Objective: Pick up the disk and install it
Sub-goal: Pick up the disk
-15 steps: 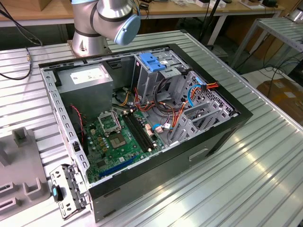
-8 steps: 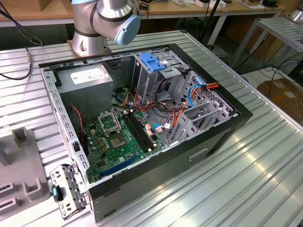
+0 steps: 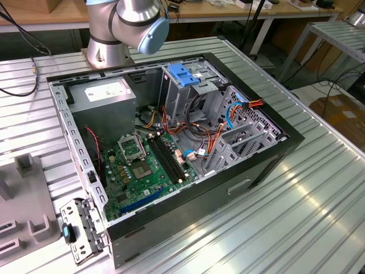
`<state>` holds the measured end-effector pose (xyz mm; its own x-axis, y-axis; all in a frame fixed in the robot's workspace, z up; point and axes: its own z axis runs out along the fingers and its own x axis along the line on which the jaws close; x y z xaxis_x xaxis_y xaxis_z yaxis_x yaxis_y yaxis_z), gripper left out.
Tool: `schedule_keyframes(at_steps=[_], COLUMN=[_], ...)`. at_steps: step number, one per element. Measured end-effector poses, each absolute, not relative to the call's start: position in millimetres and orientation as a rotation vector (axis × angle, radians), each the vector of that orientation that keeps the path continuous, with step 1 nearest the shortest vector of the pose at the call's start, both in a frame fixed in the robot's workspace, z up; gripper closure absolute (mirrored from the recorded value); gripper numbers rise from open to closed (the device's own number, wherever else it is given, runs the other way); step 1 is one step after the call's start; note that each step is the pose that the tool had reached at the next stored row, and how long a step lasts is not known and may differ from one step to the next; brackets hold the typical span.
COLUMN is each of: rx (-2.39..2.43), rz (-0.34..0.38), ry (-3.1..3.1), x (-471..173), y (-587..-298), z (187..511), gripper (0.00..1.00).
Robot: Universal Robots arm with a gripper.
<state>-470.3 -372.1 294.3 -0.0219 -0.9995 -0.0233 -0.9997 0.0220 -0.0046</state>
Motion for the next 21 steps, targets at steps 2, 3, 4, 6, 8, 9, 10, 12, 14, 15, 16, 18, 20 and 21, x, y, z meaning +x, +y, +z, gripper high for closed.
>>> schedule_keyframes(at_steps=[2,3,4,6,8,9,10,12,14,15,16,18,20,21], rx=[-2.183,-2.183,-2.183,-2.183,-2.183,-2.183,-2.183,-2.183,-2.183,-2.183,-2.183,-2.183,-2.183,-2.183], rz=[0.02,0.02,0.02,0.02,0.02,0.02,0.02,0.02,0.02,0.02,0.02,0.02,0.02,0.02], ry=[2.231,2.231,2.232,2.231,2.232,2.232,2.232,2.232,2.231,2.231,2.232,2.232,2.232,2.231], x=[-470,-470,-470,-470,-470,-470,-470,-470,-470,-470,-470,-470,-470,-470], y=[-372,-372,-372,-372,-372,-372,-372,-372,-372,-372,-372,-372,-372,-372], z=[296,299,300,302,305,306,308,310,313,315,318,321,324,325], gripper=[0.63,0.63,0.63,0.63,0.63,0.63,0.63,0.63,0.63,0.63,0.63,0.63,0.63,0.63])
